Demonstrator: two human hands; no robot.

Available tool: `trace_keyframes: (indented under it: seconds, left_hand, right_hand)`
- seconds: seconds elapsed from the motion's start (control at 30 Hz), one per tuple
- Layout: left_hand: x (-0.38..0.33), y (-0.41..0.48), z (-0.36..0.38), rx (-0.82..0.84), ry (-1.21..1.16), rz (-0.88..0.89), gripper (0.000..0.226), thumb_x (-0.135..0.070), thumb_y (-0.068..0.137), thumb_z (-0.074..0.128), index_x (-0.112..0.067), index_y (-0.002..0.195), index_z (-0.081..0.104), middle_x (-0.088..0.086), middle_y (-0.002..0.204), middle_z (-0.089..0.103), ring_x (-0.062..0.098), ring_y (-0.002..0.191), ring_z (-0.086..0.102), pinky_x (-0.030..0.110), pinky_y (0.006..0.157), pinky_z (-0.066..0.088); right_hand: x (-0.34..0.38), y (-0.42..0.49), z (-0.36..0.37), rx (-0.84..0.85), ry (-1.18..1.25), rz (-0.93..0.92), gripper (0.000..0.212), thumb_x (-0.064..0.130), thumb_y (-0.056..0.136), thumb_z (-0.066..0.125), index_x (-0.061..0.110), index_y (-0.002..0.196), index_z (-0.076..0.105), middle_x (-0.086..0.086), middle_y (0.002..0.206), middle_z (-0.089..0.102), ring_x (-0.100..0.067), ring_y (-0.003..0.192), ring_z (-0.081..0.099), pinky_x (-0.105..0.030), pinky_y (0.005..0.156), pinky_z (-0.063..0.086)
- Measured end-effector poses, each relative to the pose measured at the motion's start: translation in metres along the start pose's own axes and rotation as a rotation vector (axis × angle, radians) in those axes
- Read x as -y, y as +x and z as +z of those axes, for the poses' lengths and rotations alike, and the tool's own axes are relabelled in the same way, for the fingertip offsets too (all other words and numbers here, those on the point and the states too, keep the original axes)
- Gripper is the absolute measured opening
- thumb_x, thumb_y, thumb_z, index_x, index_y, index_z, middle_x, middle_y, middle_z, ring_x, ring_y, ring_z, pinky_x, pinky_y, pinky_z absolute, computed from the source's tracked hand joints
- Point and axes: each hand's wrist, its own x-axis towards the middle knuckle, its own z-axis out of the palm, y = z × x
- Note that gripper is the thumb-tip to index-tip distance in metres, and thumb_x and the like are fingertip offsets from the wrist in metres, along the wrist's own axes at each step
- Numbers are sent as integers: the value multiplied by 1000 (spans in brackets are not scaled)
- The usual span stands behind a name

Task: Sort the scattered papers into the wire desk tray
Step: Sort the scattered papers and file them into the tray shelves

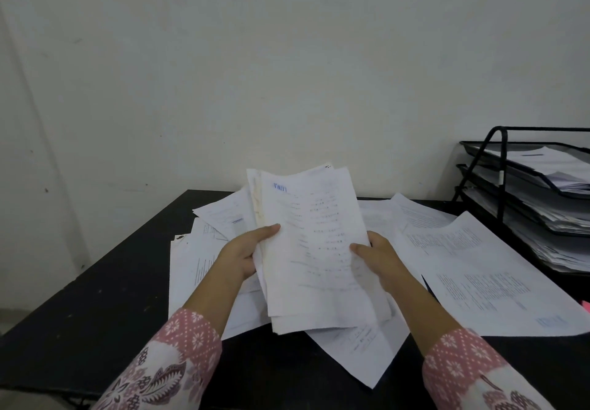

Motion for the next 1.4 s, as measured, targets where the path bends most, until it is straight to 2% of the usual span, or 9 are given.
trace_keyframes:
  seconds: [0.1,0.17,0.5,0.67,0.77,1.0,1.13,1.27,1.4]
  left_hand:
    - [-7,-3,11,52,79,143,19,-5,84,66,-7,103,65,10,96,71,27,90,66,39,75,57]
    - [-15,-3,17,59,153,266,27,-6,85,66,-10,111,62,10,107,69,28,98,65,41,83,54]
    - [-40,-6,43,243,330,508,27,-11,87,61,-17,113,59,0,103,71,16,89,70,29,72,58]
    - [-38,-5,50,161,311,601,19,-18,86,63,-22,104,61,-2,100,70,18,89,68,34,77,57]
    - [-27,-4,54,41,320,663,36,-25,80,70,-18,113,57,-4,103,67,13,91,66,29,72,57]
    - [-2,0,51,-50,394,633,47,-23,85,67,-16,127,46,0,117,58,18,106,57,33,85,50]
    - [3,-3,57,-47,389,618,46,-20,91,60,-15,133,42,-2,115,55,16,102,54,23,74,47]
    - [1,-4,64,-9,341,623,34,-17,90,60,-20,121,46,-5,108,59,17,99,58,27,74,51]
    - [3,-3,82,15,464,677,39,-11,93,55,-15,130,41,-2,116,53,16,104,53,29,83,45]
  right_hand:
    - [3,2,-5,-20,102,17,21,11,94,53,10,114,56,-5,112,61,-22,100,57,-32,84,45]
    - [6,2,-10,-22,159,21,20,16,94,54,11,113,56,-6,114,62,-24,102,58,-36,89,48]
    - [36,6,-44,-44,423,-219,55,25,83,69,18,129,40,0,122,59,-21,115,56,-44,102,44]
    - [55,0,-53,-70,328,-346,28,17,88,62,16,116,58,-3,113,66,-21,105,63,-38,91,51]
    - [55,0,-50,-147,201,-355,12,17,92,57,17,104,58,-8,108,65,-20,95,63,-39,85,54]
    - [51,-7,-41,-122,100,-310,14,12,96,48,16,109,47,2,103,59,-14,92,58,-27,75,48]
    - [51,-10,-41,-117,77,-279,26,13,96,46,19,117,31,-3,113,52,-20,100,55,-30,74,46]
    - [55,-12,-49,-152,-12,-300,20,8,96,43,10,115,47,-9,111,58,-26,101,57,-33,79,49]
    - [57,-18,-68,-193,0,-323,10,9,94,46,13,103,49,-3,97,57,-19,87,54,-24,69,46]
